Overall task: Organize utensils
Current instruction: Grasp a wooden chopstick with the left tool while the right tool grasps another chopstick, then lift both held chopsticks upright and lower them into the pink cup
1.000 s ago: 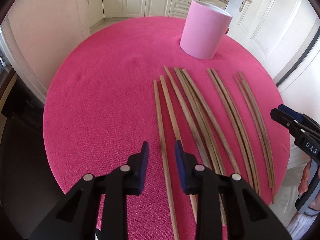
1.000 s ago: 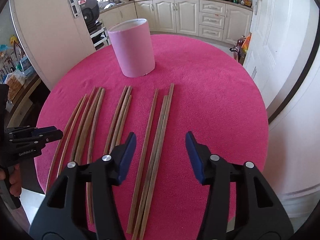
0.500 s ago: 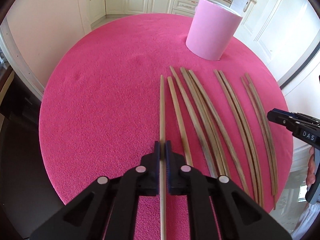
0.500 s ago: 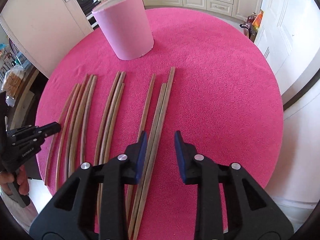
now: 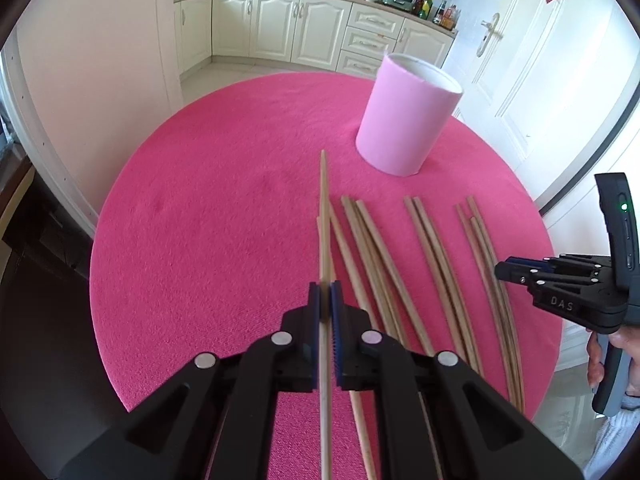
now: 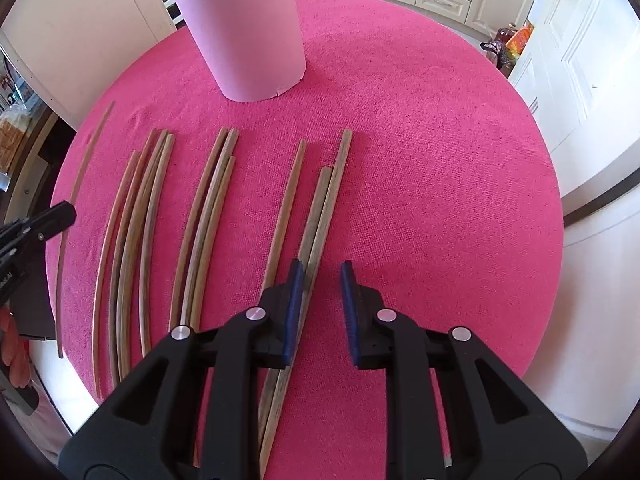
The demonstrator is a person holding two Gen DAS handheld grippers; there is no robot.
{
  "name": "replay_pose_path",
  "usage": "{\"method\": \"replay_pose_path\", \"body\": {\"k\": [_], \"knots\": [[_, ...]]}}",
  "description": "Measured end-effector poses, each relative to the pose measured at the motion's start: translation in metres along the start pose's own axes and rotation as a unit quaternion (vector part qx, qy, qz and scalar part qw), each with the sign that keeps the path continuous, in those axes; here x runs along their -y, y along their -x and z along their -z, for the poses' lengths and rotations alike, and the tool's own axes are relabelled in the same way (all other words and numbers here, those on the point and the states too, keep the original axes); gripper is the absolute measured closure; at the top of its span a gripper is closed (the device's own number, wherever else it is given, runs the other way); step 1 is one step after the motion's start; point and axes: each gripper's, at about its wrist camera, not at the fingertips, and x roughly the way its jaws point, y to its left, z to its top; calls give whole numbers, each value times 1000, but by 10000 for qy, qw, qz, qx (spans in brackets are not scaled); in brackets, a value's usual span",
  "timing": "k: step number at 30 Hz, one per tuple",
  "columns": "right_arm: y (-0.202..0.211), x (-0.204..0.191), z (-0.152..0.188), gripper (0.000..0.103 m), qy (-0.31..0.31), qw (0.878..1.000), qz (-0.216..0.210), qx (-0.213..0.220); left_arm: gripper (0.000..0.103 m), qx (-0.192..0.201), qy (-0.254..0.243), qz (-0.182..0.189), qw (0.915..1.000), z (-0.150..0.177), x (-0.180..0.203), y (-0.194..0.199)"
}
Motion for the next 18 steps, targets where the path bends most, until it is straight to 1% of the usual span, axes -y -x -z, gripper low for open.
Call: {"method": "replay_pose_path", "body": {"k": [1, 3, 5, 7, 9, 10, 12, 18], "knots": [[1, 2, 1, 84, -4, 10000, -5, -23, 97, 27, -25, 13, 10000, -1, 2, 1], [0, 5, 5, 84, -50, 9997, -185, -120, 97, 37, -48, 39, 10000, -3, 6, 1], [0, 4, 6, 84, 24, 9998, -155, -126, 97, 41, -53, 95, 9999, -5, 8, 1], [-4, -2, 6, 89, 123, 9997, -160, -157, 97, 18, -65, 177, 9998, -8, 13, -1], [-5, -6, 6, 92, 237, 9997, -54, -62, 97, 44, -74, 268, 9996, -10, 17, 0], [-4, -4, 5, 94, 212, 9997, -103, -16, 97, 79, -88, 315, 9994, -11, 18, 1], [0, 2, 7, 97, 126, 9994, -277, 137, 97, 217, -112, 442, 9987, -13, 23, 5], [18, 28, 10, 97, -253, 9954, -674, 633, 97, 844, -243, 910, 9920, -13, 35, 26]]}}
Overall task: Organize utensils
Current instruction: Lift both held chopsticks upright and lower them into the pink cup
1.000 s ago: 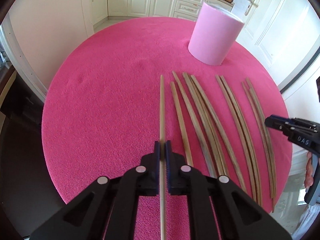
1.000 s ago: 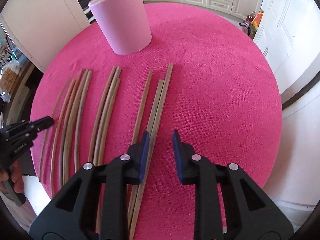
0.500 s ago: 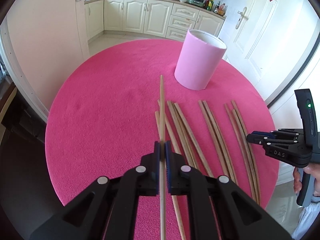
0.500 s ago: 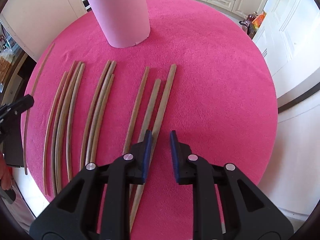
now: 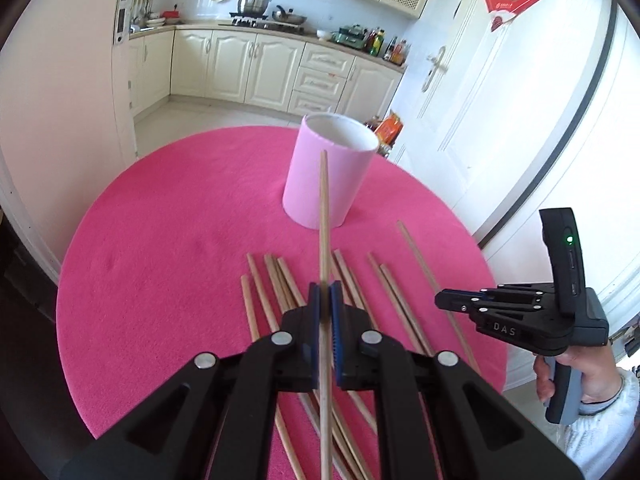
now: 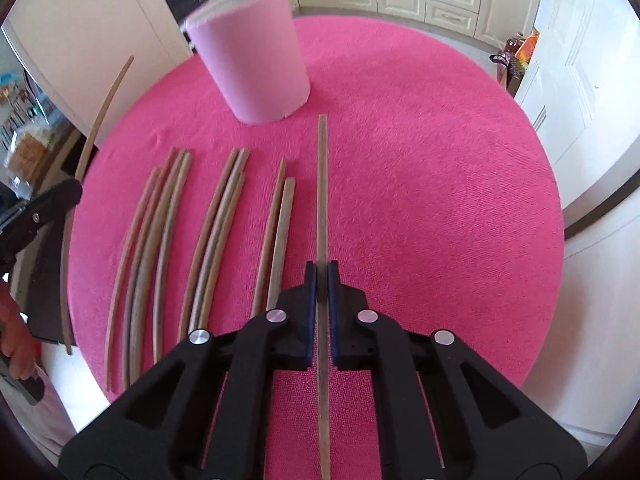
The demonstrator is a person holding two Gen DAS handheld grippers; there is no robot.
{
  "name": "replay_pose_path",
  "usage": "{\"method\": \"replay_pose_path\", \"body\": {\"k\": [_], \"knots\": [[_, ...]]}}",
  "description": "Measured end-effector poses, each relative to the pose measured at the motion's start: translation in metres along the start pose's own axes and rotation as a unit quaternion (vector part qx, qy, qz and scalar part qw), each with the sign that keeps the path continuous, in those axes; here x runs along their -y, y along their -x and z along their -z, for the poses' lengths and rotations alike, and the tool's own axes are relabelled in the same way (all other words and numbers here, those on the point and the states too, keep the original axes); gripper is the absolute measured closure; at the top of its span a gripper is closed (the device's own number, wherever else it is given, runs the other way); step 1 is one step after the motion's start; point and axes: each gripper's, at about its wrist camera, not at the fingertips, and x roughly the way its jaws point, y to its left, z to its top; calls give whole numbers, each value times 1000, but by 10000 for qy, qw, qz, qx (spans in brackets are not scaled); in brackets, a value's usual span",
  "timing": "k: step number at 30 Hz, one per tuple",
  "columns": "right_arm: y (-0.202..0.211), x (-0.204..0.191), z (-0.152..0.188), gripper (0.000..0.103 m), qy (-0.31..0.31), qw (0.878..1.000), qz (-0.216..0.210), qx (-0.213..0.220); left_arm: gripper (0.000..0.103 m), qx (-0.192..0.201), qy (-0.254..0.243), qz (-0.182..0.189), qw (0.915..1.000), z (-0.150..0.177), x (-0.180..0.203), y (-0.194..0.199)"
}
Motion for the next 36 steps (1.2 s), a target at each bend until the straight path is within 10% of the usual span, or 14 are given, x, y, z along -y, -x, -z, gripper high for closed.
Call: {"method": "replay_pose_path", "body": {"k": [15, 25, 36], "knots": [[90, 0, -22, 97, -333, 9584, -1453, 2433, 97, 1950, -298, 779, 9773, -39, 44, 21], [110, -27, -74, 97, -85, 8991, -1372, 4157, 97, 3374, -481, 474, 9389, -106, 62, 7], [100, -26, -114, 97, -418, 8534, -1083, 5082, 97, 4178, -285, -56, 9081, -139, 49, -17]]}}
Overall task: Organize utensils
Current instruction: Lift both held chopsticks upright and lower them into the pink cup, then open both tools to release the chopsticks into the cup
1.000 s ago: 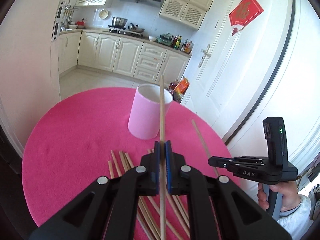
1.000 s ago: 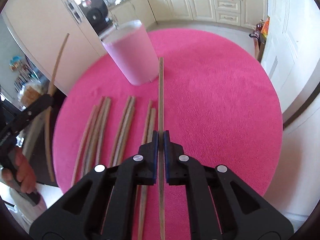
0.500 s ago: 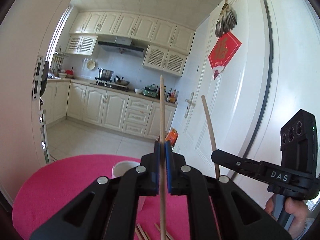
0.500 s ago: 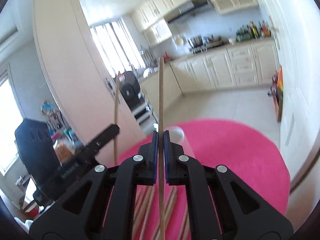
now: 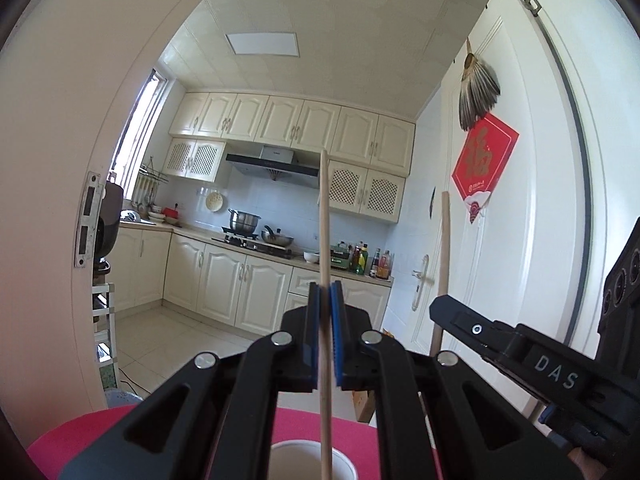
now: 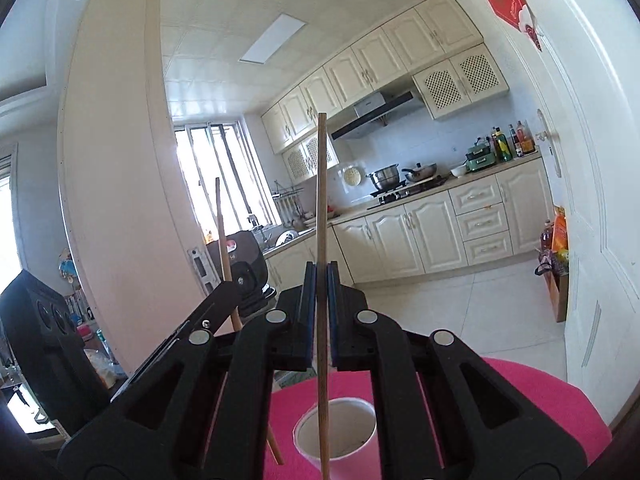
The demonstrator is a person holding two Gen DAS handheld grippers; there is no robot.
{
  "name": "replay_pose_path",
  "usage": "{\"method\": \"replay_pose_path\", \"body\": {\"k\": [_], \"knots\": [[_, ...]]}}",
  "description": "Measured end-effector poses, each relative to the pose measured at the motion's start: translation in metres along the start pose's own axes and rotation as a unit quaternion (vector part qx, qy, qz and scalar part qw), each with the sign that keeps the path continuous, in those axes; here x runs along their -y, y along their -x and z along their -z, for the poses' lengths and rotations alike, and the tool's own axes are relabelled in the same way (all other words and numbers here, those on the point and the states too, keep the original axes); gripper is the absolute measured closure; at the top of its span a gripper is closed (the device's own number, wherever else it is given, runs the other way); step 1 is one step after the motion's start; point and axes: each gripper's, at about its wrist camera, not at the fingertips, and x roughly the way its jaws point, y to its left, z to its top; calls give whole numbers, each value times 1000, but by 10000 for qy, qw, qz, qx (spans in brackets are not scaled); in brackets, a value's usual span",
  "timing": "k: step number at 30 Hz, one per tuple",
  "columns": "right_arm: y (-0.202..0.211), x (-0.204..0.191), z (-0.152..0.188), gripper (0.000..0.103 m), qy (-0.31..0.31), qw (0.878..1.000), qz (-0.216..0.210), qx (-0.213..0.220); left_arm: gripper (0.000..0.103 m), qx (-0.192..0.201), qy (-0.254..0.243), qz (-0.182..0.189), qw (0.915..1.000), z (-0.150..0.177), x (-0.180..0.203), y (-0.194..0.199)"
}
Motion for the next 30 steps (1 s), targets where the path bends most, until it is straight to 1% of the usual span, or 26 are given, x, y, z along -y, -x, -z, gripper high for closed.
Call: {"method": "replay_pose_path", "body": {"k": [3, 6, 9, 18, 24, 27, 29, 30], "knots": [[-3, -3, 0, 97, 17, 9996, 119, 246, 97, 50, -7, -74, 10000, 6, -3, -7], [-9, 1, 3, 97, -37, 9988, 208, 440, 97, -74, -63, -105, 9999, 13, -4, -18], [-17, 1, 8, 97, 109, 9988, 240, 414, 97, -200, -71, -140, 9997, 25, -12, -22], [-26, 1, 23, 97, 272, 9993, 207, 149, 97, -572, -82, -115, 9983, 41, -20, -24], [-17, -1, 35, 97, 410, 9988, 238, -79, 97, -755, -101, -66, 9971, 47, -21, -13], [-12, 1, 41, 97, 464, 9982, 295, -232, 96, -915, -86, 26, 9958, 45, -22, -9], [-9, 1, 45, 97, 452, 9979, 291, -351, 94, -961, -193, -27, 9952, 45, -21, -4], [-7, 1, 47, 97, 470, 9976, 310, -391, 83, -994, -230, -63, 9948, 45, -22, -2]]}}
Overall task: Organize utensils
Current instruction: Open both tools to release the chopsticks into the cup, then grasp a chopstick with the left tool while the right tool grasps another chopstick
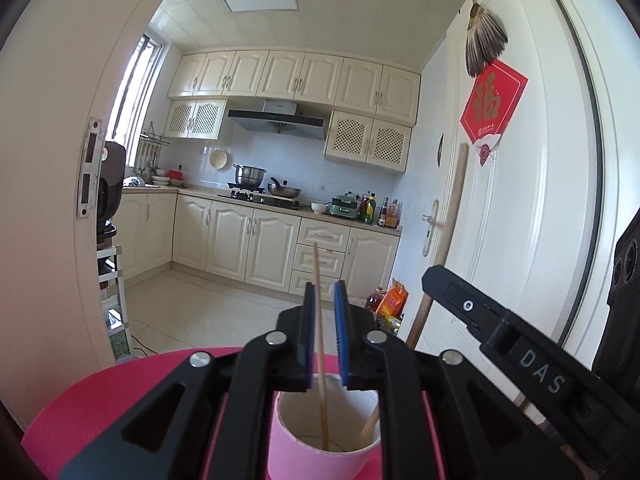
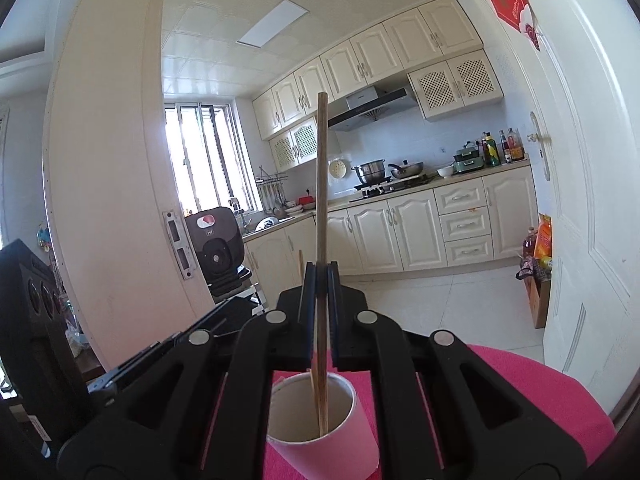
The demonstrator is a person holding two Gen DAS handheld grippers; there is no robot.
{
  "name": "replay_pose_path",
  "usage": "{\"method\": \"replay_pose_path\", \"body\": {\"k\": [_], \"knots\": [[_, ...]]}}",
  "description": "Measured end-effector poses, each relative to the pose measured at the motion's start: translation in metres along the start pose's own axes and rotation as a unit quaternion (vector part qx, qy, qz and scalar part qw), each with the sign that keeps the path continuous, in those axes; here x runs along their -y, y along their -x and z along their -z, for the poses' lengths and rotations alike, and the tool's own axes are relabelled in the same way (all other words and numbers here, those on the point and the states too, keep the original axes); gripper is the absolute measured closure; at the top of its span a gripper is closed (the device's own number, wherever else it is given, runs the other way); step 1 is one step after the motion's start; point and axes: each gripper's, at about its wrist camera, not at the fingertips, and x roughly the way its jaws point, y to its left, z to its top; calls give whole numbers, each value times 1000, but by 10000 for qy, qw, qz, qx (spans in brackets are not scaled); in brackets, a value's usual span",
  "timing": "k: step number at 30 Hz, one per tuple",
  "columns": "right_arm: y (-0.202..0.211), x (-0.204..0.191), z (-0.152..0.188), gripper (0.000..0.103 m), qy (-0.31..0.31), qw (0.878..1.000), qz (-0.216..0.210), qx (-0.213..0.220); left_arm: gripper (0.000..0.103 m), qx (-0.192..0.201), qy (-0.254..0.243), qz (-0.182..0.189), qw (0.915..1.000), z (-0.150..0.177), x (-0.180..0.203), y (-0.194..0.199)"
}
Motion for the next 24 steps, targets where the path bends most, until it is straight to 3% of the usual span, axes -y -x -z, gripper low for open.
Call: {"method": "replay_pose_path", "body": {"k": [1, 9, 11, 13, 14, 16, 20, 24], "knots": [[2, 0, 2, 97, 21, 10000, 3, -41, 71, -11, 13, -26, 10000, 0, -1, 3], [10, -1, 9, 94, -96, 9991, 209, -359, 51, -220, -61, -174, 9996, 1, -4, 28], [14, -2, 8, 85, -87, 9988, 271, -400, 45, -262, -142, -219, 9993, 1, -2, 36], [22, -2, 6, 59, -106, 9988, 294, -380, 39, -319, -171, -252, 9990, 2, -2, 45], [27, -3, 6, 54, -95, 9988, 325, -359, 38, -354, -167, -261, 9989, 2, -3, 50], [36, -3, 3, 54, -61, 9987, 345, -372, 37, -459, -172, -265, 9984, 4, -4, 59], [53, 1, 2, 54, -12, 9966, 465, -674, 37, -1201, -188, -313, 9921, 7, -9, 70], [61, 7, 10, 54, 68, 9870, 564, -1505, 37, -2150, -465, -476, 9743, 23, -11, 79]]}}
